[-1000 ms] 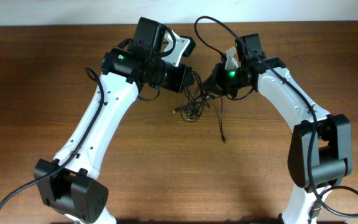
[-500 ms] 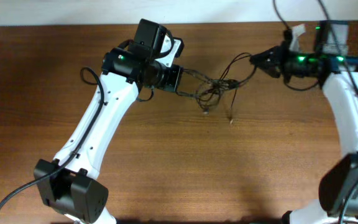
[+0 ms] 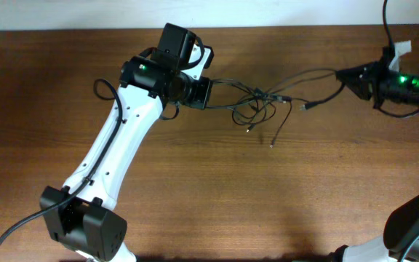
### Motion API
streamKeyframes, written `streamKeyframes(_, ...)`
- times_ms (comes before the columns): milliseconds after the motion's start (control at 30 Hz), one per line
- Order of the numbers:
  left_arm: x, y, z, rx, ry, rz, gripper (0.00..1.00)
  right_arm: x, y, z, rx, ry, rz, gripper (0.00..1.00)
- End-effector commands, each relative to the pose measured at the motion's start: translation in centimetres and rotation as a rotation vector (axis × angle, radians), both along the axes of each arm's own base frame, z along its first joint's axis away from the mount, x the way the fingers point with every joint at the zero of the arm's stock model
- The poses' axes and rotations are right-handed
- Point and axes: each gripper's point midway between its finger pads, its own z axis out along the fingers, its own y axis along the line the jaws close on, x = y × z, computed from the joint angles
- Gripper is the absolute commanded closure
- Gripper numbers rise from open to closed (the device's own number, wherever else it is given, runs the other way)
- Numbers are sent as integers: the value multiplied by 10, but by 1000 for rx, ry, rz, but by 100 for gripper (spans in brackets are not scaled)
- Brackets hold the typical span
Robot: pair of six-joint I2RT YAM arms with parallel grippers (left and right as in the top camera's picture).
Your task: Untangle cables
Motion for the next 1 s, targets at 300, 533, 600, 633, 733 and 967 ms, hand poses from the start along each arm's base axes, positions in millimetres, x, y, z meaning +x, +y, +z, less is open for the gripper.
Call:
streamKeyframes(300, -5, 12, 0, 51, 21, 27, 100, -19, -40, -36, -372, 51, 5, 87)
streamKeyframes(533, 2, 11, 5, 36, -12, 30, 100, -25, -54, -48, -473, 116, -24, 84)
streamKeyframes(600, 5, 9, 6, 32, -24, 29, 100, -27, -54, -49, -470, 127, -22, 67)
streamKeyframes(633, 5, 9, 7, 29, -27, 29, 100, -29, -53, -49, -467, 133, -19, 56)
streamKeyframes(733, 3, 4, 8, 1, -16, 13, 100, -32, -51, -51, -459, 150, -14, 32)
streamKeyframes(967, -1, -44, 42, -250, -55, -166, 100, -32, -6, -29, -294, 2, 157, 20)
